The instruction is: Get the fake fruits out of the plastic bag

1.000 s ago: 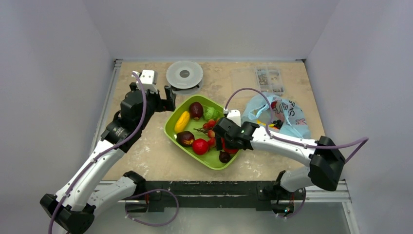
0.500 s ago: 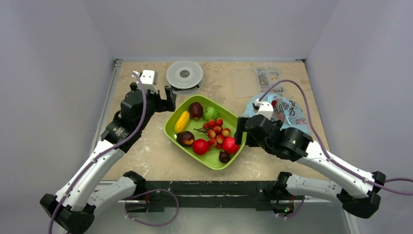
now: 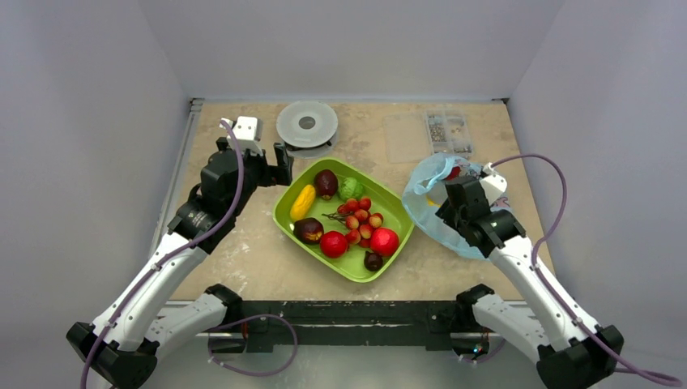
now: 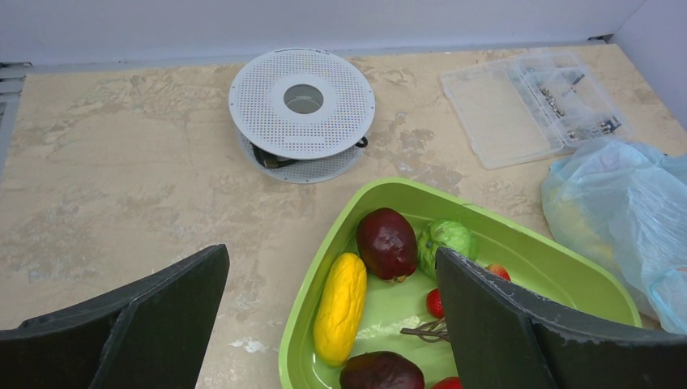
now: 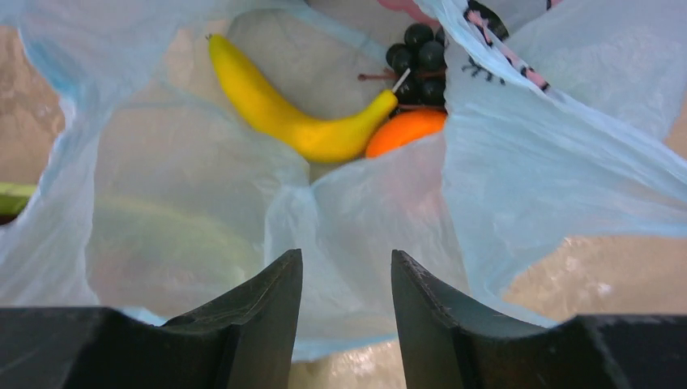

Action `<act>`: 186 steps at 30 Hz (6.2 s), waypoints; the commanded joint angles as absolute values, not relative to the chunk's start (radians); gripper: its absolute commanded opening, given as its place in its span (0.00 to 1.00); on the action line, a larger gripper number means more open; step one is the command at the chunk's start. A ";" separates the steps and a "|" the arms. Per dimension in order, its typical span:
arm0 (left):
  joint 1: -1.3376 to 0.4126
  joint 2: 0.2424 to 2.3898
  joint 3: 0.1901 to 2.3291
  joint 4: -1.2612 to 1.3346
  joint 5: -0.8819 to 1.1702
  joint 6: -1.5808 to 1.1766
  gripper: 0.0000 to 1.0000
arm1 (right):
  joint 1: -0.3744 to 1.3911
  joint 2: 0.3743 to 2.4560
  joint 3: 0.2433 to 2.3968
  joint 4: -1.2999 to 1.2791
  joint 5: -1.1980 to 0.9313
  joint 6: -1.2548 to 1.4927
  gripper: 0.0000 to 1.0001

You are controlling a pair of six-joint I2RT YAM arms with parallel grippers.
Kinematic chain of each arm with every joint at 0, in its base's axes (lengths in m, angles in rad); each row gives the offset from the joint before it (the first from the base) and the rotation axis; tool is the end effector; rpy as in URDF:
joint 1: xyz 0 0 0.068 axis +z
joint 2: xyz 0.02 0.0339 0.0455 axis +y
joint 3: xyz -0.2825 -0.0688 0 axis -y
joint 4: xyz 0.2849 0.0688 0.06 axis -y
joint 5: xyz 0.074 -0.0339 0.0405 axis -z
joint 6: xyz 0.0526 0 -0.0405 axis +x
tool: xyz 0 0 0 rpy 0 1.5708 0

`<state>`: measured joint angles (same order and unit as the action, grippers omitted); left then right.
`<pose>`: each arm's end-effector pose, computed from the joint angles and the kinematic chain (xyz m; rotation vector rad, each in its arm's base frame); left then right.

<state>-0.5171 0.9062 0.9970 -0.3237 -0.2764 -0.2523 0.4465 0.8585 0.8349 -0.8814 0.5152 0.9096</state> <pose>0.2203 -0.1088 0.3927 0.0413 1.8043 -0.3009 0.1876 0.0611 0.2864 0.7365 2.2049 0.0271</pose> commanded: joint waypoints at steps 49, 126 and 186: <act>-0.502 0.910 1.050 -0.299 -0.256 -0.267 1.00 | 0.080 1.713 0.981 0.119 0.406 0.705 0.63; -0.495 0.873 1.045 -0.306 -0.341 -0.222 1.00 | 1.071 1.679 1.304 -0.336 0.521 0.575 0.13; -0.494 0.895 1.054 -0.314 -0.291 -0.243 1.00 | 0.127 1.465 0.940 -0.436 0.010 0.444 0.56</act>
<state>-0.5018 0.8986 1.0103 -0.3313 -0.3019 -0.2436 0.1299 1.4990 0.9318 -0.4061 0.0586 0.5320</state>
